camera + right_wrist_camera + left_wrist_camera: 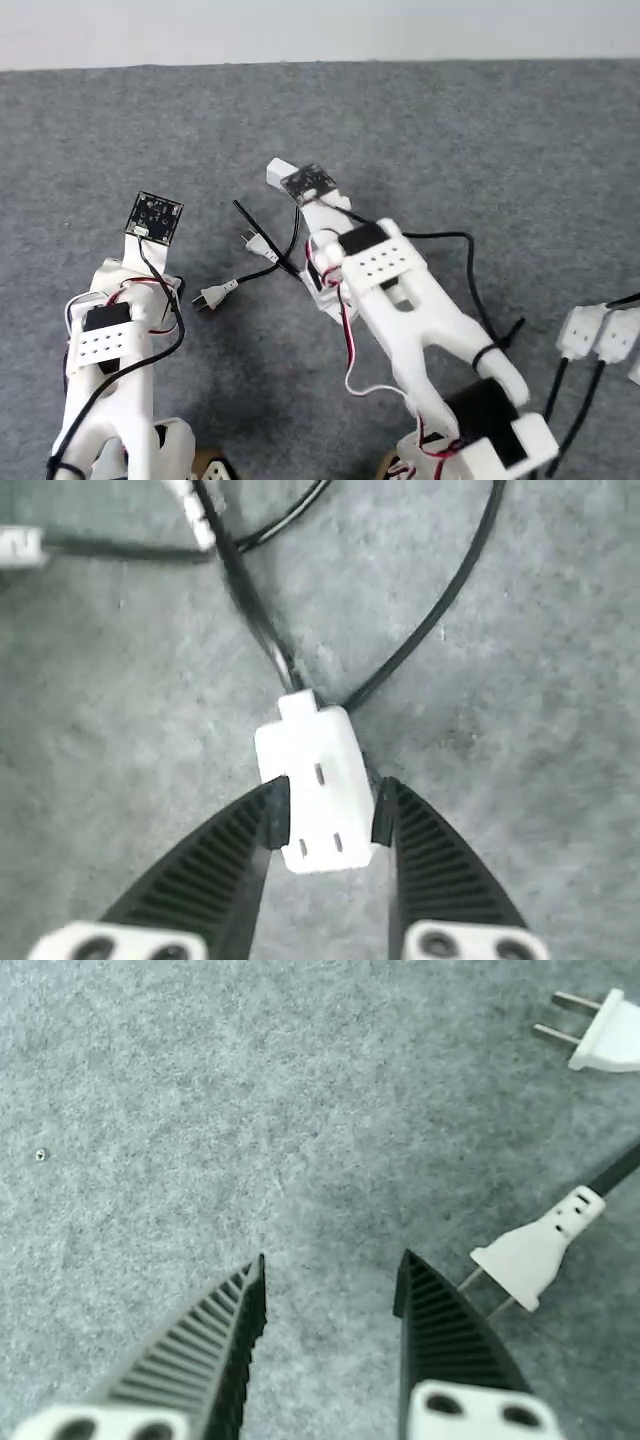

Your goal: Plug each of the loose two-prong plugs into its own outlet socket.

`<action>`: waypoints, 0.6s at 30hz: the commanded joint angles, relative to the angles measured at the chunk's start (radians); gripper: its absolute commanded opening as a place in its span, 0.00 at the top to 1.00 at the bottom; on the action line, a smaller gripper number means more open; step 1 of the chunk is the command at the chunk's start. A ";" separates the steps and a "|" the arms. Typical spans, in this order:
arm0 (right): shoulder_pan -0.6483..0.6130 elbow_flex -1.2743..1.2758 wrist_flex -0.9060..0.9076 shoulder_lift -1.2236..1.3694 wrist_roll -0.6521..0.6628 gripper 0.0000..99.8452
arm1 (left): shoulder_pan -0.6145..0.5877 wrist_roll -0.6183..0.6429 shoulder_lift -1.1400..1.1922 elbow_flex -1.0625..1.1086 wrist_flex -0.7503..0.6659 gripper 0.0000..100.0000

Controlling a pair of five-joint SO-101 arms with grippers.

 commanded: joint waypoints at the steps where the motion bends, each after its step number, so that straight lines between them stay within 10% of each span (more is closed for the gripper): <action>1: 0.018 0.005 -0.016 -0.071 0.080 0.85 | 0.009 -0.011 -0.023 -0.010 -0.002 0.80; 8: 0.007 0.006 0.024 -0.021 0.249 0.66 | 0.012 -0.043 -0.023 -0.008 0.002 0.80; 18: -0.058 0.060 -0.001 0.071 0.420 0.65 | 0.012 -0.046 -0.023 -0.008 0.012 0.80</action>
